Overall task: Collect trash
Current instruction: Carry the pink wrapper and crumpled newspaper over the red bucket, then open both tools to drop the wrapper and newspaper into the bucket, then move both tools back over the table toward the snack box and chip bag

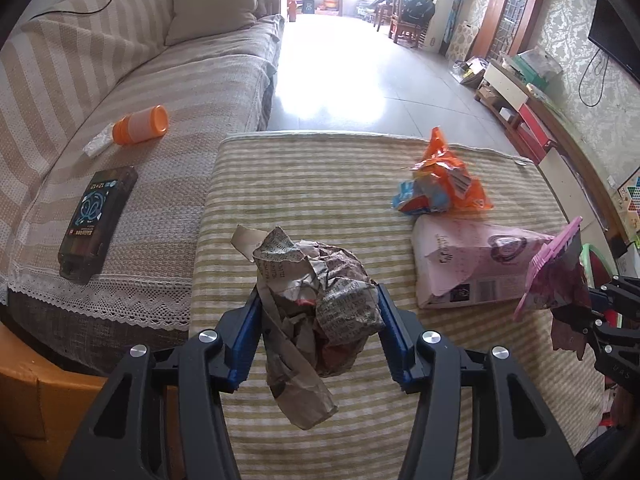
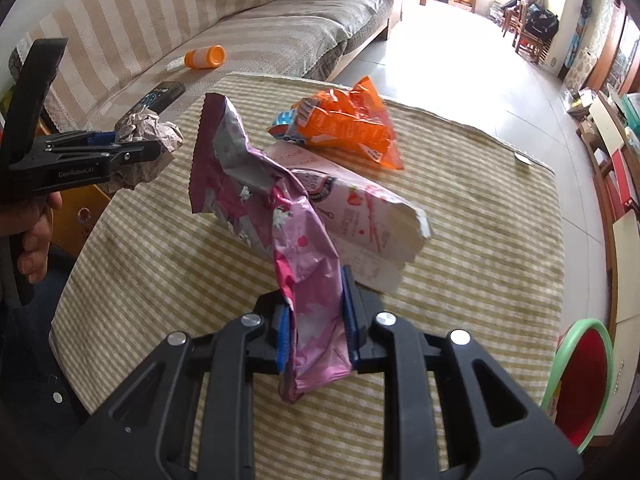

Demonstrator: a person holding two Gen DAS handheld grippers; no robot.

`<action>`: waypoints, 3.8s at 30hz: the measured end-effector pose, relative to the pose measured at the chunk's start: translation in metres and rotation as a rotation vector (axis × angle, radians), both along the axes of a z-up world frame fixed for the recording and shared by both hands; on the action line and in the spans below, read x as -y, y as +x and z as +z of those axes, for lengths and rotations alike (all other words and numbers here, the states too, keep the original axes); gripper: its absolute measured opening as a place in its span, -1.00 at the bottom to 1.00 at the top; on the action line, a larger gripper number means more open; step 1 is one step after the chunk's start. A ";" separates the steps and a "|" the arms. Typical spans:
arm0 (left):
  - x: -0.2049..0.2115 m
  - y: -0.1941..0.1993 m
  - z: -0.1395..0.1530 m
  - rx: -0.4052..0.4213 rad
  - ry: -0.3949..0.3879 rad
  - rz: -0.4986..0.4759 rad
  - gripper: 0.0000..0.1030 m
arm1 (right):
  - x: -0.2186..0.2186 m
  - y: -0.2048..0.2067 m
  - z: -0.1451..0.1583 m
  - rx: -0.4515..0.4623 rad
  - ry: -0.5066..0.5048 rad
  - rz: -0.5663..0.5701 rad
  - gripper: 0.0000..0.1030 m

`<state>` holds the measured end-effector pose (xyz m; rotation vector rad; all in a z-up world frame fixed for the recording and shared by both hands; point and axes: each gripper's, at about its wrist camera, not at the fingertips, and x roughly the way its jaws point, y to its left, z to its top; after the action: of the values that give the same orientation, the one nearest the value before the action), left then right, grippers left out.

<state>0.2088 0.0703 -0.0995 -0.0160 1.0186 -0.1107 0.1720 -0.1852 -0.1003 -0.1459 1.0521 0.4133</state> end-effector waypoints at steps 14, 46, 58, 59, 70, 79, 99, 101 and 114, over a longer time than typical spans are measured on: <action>0.094 -0.027 0.045 0.056 -0.049 -0.193 -0.02 | 0.108 -0.025 0.043 0.054 0.090 -0.260 -0.58; 0.424 -0.059 0.093 0.047 -0.188 -0.771 -0.02 | 0.356 -0.100 0.054 0.048 0.211 -0.850 -0.58; 0.467 -0.056 0.060 -0.080 -0.289 -0.792 0.00 | 0.383 -0.105 0.047 0.015 0.256 -0.906 -0.58; 0.469 -0.057 0.059 -0.081 -0.288 -0.793 0.00 | 0.383 -0.105 0.047 0.015 0.257 -0.907 -0.58; 0.465 -0.050 0.049 -0.134 -0.372 -0.747 0.53 | 0.392 -0.109 0.045 0.015 0.247 -0.949 -0.20; 0.448 -0.047 0.055 -0.111 -0.404 -0.707 0.76 | 0.385 -0.104 0.049 0.021 0.213 -0.930 0.55; 0.328 -0.027 0.073 -0.005 -0.249 -0.561 0.84 | 0.340 -0.076 0.062 0.044 0.150 -0.822 0.86; 0.307 -0.026 0.067 -0.009 -0.228 -0.533 0.84 | 0.329 -0.070 0.062 0.040 0.141 -0.796 0.88; 0.161 -0.009 0.026 -0.045 -0.122 -0.340 0.84 | 0.253 -0.037 0.065 0.018 0.080 -0.606 0.91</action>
<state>0.1995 -0.0912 -0.0735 0.0438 1.0512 -0.4843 0.1352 -0.4379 -0.0354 0.2393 1.0048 -0.0954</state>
